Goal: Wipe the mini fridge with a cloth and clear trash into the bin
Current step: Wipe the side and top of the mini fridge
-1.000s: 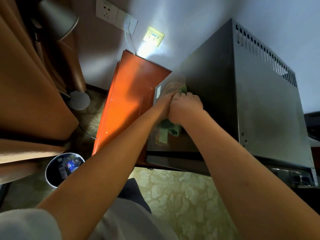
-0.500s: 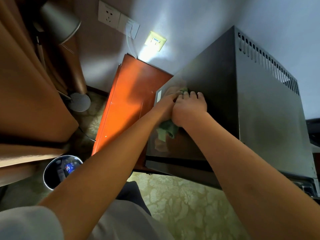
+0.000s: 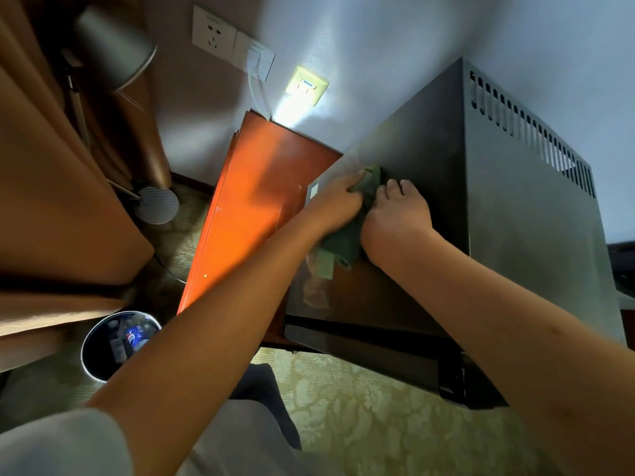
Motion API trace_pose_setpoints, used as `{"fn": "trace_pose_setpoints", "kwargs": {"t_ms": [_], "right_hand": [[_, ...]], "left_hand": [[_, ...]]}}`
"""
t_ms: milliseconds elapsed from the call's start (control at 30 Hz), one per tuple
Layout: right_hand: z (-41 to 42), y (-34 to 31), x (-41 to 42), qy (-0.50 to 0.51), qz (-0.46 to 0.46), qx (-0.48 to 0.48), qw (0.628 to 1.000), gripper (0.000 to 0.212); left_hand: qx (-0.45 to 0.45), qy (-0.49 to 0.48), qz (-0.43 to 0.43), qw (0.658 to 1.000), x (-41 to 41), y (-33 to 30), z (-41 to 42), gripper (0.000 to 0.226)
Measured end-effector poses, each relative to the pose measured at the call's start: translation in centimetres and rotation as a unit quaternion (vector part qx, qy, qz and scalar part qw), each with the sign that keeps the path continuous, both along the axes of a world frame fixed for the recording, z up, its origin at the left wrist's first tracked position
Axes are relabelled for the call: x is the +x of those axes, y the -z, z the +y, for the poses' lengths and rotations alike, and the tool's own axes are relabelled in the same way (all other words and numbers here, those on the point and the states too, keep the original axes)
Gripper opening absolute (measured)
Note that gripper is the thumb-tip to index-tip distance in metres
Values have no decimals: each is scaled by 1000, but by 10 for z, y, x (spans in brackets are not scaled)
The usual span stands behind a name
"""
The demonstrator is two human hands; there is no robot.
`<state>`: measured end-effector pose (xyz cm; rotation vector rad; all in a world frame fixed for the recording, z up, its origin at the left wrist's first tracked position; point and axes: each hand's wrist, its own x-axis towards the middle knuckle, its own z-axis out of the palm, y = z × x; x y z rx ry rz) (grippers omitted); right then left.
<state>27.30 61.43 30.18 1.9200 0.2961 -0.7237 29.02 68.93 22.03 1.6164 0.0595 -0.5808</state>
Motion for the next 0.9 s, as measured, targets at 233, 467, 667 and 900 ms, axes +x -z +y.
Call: {"fn": "trace_pose_setpoints", "kwargs": {"t_ms": [233, 467, 667, 900], "right_hand": [[4, -3, 2, 0, 1, -2, 1000, 58], [1, -5, 4, -11, 11, 7, 1000, 59], [6, -8, 5, -14, 20, 13, 1000, 56], [13, -13, 11, 0, 27, 34, 999, 53]], "left_hand": [[98, 54, 67, 991, 13, 36, 2, 51], [29, 11, 32, 999, 29, 12, -5, 57], [112, 37, 40, 992, 39, 36, -7, 59], [19, -8, 31, 999, 26, 29, -4, 59]]}}
